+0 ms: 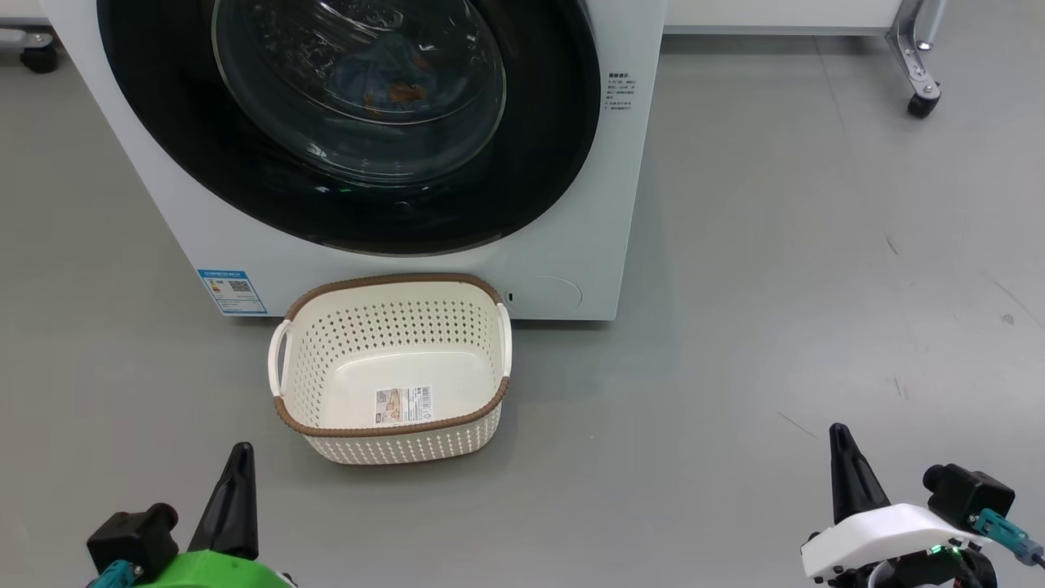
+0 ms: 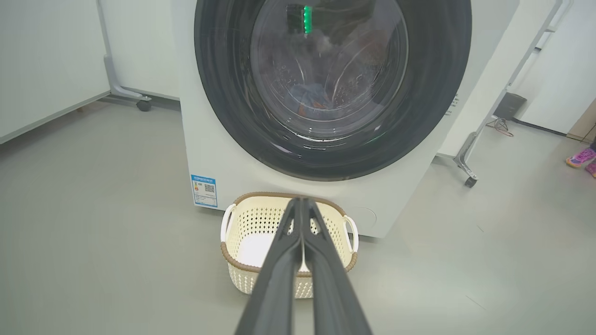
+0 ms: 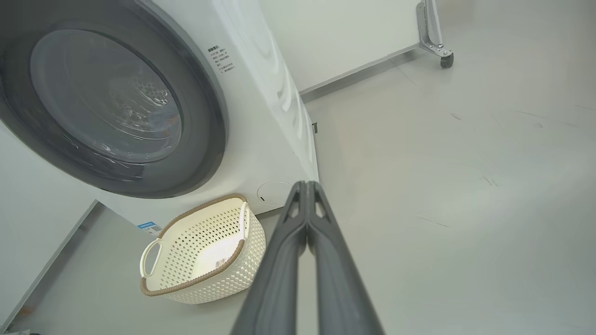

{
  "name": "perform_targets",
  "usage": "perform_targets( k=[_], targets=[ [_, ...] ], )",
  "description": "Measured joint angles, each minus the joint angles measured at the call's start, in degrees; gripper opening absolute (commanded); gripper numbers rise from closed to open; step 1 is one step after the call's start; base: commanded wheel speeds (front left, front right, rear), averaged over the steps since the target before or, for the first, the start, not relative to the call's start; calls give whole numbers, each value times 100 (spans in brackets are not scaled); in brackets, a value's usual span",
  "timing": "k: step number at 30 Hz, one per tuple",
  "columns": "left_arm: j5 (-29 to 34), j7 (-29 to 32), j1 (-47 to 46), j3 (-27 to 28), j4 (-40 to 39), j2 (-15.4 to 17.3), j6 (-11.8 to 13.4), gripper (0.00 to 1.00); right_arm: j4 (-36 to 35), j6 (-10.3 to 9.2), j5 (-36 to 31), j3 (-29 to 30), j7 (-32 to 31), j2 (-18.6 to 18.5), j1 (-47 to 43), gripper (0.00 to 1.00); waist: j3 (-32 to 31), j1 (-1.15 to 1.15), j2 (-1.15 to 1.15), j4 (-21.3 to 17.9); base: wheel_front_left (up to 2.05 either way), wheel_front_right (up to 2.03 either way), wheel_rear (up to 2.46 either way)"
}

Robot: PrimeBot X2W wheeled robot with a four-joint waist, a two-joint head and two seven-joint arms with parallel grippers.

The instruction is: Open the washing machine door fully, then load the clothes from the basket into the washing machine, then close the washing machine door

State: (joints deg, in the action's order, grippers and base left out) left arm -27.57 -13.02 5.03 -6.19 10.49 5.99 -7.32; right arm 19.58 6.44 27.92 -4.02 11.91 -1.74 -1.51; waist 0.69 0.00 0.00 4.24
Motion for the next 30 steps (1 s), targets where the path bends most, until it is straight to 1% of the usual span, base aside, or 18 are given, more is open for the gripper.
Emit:
perform_targets(
  k=[30],
  targets=[
    [-2329, 600, -131, 243, 81, -43, 29, 0, -80, 1, 2190, 407, -655, -2, 131, 0, -16, 0, 0, -154, 0, 0, 0]
  ],
)
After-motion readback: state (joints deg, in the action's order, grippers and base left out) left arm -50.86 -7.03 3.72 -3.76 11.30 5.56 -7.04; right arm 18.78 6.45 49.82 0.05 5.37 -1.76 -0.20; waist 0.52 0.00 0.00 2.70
